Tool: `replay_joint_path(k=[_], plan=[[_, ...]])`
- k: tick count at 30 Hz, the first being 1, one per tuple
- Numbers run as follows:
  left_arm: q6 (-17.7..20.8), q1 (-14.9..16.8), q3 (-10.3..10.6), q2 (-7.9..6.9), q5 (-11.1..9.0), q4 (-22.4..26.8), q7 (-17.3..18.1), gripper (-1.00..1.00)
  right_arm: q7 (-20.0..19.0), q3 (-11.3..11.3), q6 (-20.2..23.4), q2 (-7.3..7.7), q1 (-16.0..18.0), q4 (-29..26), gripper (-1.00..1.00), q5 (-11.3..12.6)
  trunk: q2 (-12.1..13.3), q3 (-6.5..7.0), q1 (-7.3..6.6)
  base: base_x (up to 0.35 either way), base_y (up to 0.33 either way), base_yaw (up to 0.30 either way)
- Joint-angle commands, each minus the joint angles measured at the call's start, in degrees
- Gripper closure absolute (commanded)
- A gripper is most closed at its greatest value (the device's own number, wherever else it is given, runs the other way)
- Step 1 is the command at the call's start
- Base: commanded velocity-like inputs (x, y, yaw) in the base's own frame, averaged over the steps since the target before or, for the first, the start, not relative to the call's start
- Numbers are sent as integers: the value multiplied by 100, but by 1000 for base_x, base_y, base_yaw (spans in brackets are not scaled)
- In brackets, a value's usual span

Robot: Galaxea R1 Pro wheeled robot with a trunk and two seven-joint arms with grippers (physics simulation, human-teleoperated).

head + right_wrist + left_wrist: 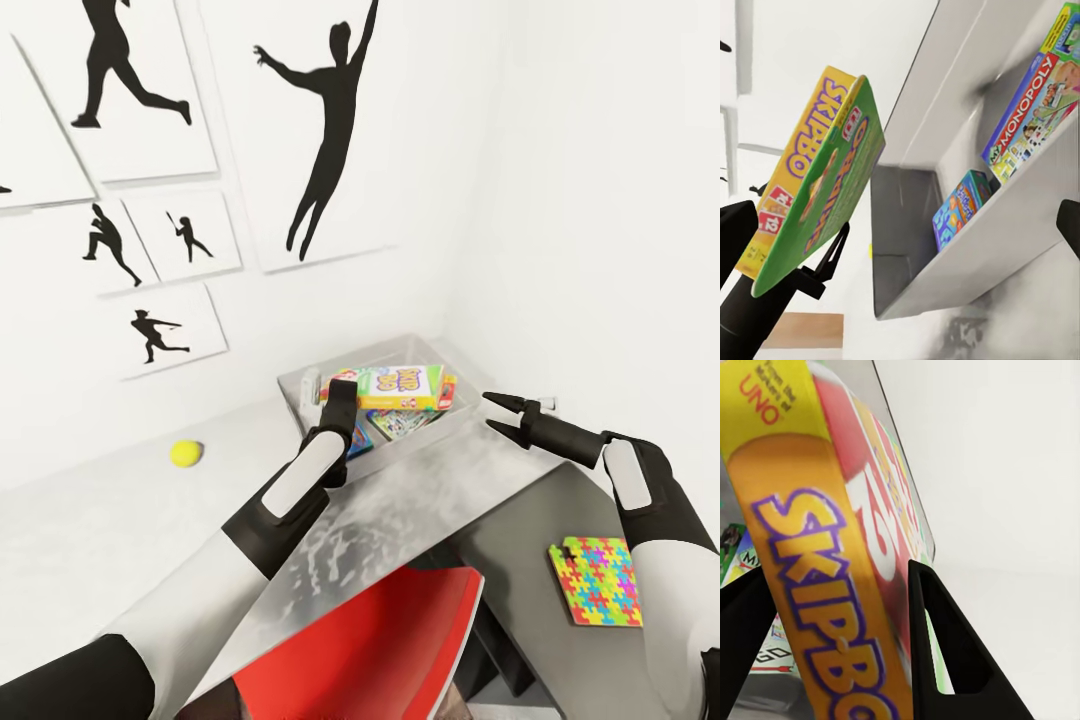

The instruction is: Put all the toys in the child's room - the three board games (two on the bed and one on the table), the two jigsaw puzzles on the table, and the tennis ball on the table - inside the toy box on the table in the child's room.

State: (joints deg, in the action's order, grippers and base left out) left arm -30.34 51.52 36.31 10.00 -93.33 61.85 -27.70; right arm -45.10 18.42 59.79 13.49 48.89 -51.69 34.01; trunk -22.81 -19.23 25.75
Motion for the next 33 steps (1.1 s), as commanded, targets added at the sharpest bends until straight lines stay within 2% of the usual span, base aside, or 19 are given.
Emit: replay_joint_path(k=[1,14,20,33], plan=[[-31,7,9,0,-13,6,-16,100,-41,11,21,1,6,1,-100,-34,-11,-14,3,0,0,0],[-59,7,6,0,-10,12,-16,100,-51,12,21,6,7,1,-100,-34,-11,-21,3,0,0,0],[-60,7,-85,0,-12,73,-16,100,-52,10,21,5,7,1,-100,-34,-11,-21,3,0,0,0],[-97,6,-115,0,-10,83,-16,100,-52,3,21,-12,7,-24,-100,-34,-11,-21,3,0,0,0]])
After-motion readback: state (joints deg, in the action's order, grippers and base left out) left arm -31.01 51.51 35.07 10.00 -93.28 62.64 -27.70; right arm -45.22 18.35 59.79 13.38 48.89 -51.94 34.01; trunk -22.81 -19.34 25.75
